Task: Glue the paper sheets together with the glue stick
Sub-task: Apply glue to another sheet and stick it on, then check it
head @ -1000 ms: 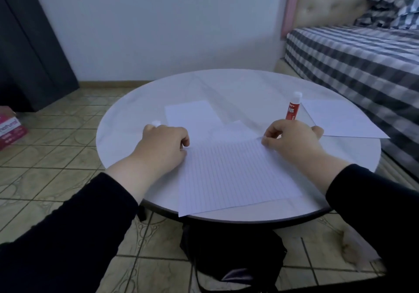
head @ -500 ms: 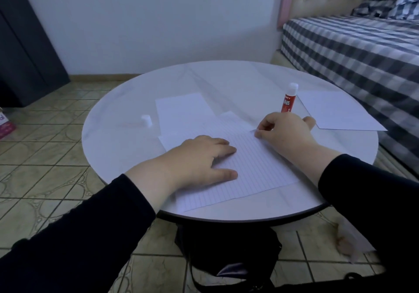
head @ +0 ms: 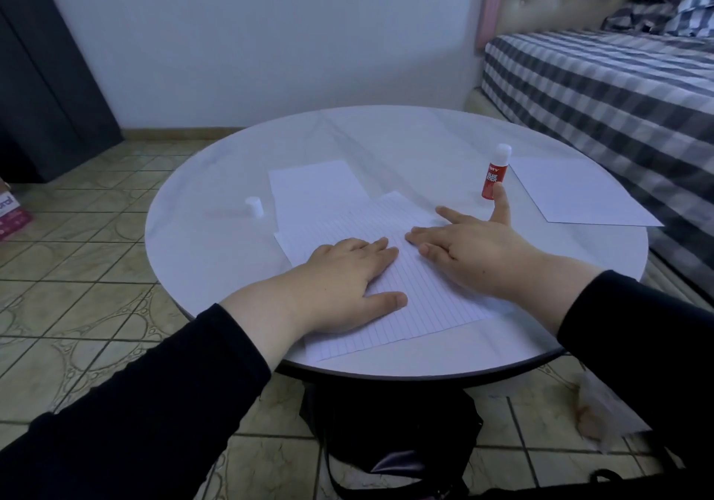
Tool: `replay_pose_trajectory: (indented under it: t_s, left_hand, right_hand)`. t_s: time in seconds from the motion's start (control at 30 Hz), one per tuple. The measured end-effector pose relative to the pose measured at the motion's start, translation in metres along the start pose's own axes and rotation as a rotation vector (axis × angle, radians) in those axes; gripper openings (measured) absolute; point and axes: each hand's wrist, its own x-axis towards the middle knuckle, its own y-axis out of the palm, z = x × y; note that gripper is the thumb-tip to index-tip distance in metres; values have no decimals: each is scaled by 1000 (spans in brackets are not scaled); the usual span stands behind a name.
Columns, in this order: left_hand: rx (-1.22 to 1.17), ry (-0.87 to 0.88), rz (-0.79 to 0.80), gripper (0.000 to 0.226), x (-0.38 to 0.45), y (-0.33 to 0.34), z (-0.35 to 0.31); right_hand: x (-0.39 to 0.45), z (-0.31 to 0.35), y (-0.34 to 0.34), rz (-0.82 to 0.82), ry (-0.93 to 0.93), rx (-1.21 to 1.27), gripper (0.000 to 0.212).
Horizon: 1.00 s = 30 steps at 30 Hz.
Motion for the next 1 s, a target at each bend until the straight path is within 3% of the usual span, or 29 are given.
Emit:
replay_pose_trajectory:
  t_s: [0.33, 0.47, 0.53, 0.63, 0.83, 1.0]
  left_hand:
    - [-16, -125, 152, 76, -22, -25, 12]
    - [5, -164, 33, 61, -20, -26, 3]
    - [-4, -121, -21, 67, -14, -17, -3]
    - [-8, -23, 32, 75, -5, -4, -9]
    - [7, -45, 115, 76, -2, -5, -3]
    - [11, -47, -7, 73, 2, -6, -10]
  right_hand:
    - [-4, -17, -6, 60, 126, -36, 45]
    - [-8, -12, 0, 58, 22, -24, 49]
    - [-8, -8, 3, 77, 5, -34, 54]
    - [-8, -8, 7, 94, -5, -38, 56]
    - [-10, -32, 4, 142, 21, 6, 55]
    - [-12, -30, 5, 84, -26, 2, 56]
